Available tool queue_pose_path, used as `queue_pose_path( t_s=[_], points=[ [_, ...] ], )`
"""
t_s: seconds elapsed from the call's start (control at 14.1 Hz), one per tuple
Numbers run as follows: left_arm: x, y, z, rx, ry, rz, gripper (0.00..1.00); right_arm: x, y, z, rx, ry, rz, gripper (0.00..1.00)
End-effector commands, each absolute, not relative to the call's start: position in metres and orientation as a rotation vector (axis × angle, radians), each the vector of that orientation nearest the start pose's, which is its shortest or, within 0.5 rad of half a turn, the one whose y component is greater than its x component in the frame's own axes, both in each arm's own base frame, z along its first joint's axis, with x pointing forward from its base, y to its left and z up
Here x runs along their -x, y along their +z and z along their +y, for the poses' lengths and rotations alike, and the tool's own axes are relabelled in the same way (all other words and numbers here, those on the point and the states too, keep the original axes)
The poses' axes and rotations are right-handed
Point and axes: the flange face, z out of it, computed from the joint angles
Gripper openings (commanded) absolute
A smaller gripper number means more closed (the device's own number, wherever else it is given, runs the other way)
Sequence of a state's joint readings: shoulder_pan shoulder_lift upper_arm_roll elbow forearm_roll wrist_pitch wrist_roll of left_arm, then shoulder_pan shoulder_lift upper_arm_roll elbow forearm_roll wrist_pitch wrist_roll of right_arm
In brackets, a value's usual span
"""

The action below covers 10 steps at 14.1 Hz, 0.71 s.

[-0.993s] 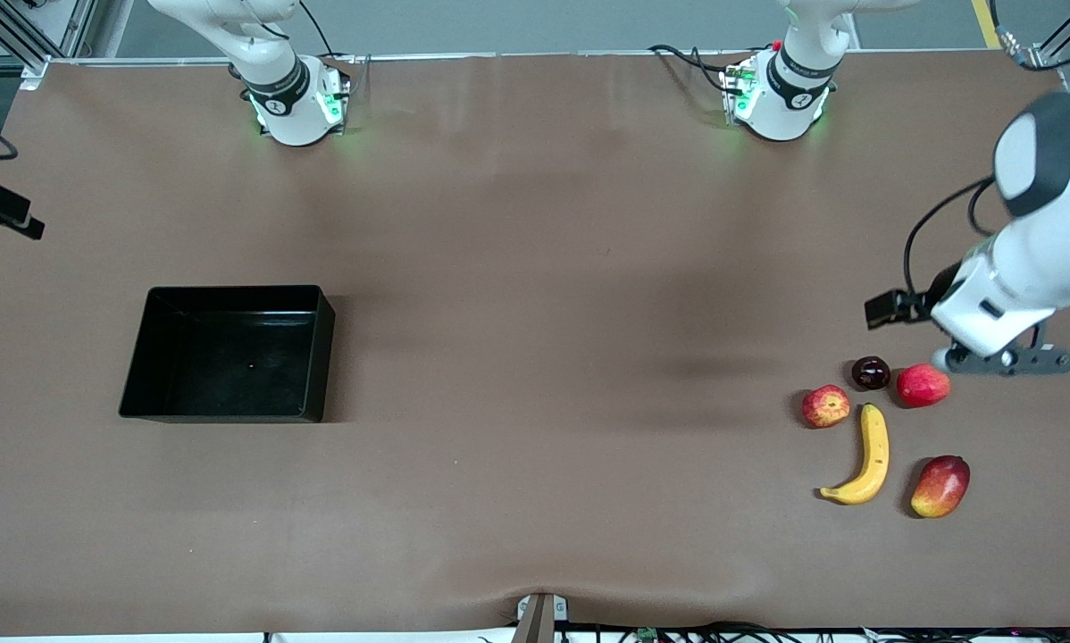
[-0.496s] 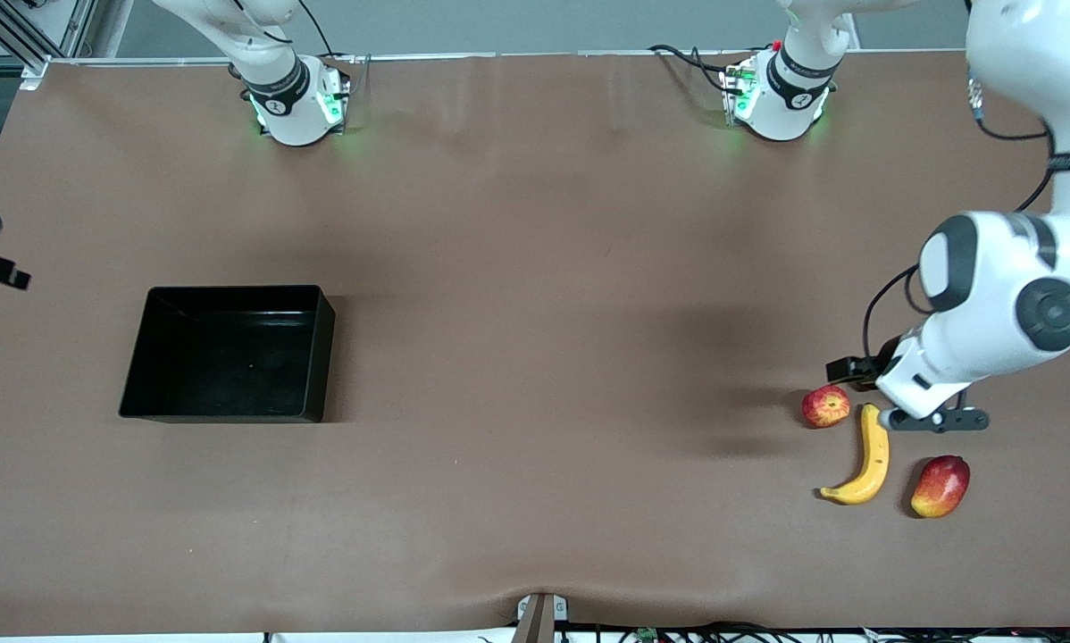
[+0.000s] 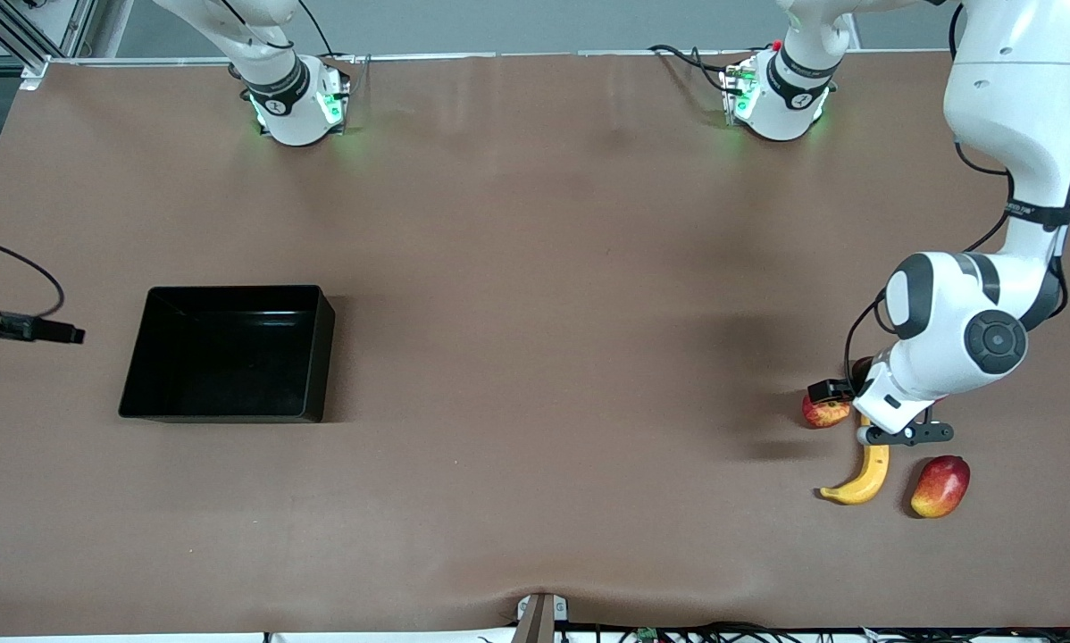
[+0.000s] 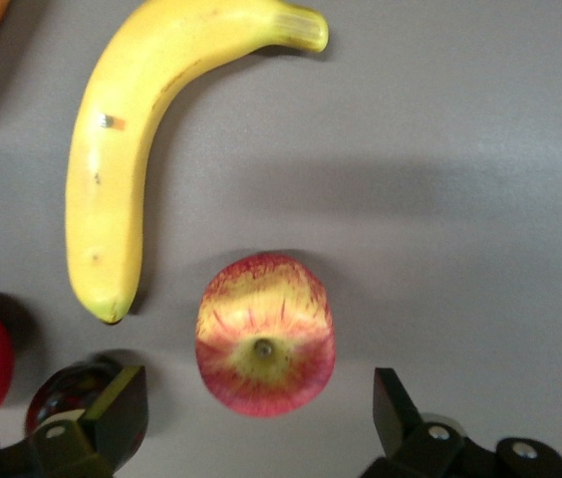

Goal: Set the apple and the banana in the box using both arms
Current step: 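Grasp the apple with the left gripper while the right gripper reaches the box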

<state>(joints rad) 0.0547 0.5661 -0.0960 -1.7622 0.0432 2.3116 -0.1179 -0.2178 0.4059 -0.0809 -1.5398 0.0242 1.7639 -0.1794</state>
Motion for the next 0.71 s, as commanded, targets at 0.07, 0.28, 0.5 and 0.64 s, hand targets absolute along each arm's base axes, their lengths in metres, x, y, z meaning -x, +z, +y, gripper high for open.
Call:
queue_pose_path(
  t_s=[0.07, 0.28, 0.5, 0.64],
  points=[
    [-0.661, 0.221, -0.024, 3.154, 0.011, -0.110, 1.00, -0.617, 0.344, -0.200, 3.028, 0.219, 0.062, 1.00],
    [-0.661, 0.219, -0.025, 3.153, 0.015, -0.099, 0.59, -0.606, 0.304, -0.201, 3.007, 0.260, 0.039, 1.00],
    [-0.661, 0.222, -0.028, 3.154, 0.013, -0.077, 0.01, -0.596, 0.285, -0.211, 3.010, 0.231, -0.046, 0.75],
    [-0.662, 0.227, -0.029, 3.152, 0.008, -0.071, 0.00, -0.584, 0.265, -0.214, 2.989, 0.193, -0.061, 0.42]
  ],
)
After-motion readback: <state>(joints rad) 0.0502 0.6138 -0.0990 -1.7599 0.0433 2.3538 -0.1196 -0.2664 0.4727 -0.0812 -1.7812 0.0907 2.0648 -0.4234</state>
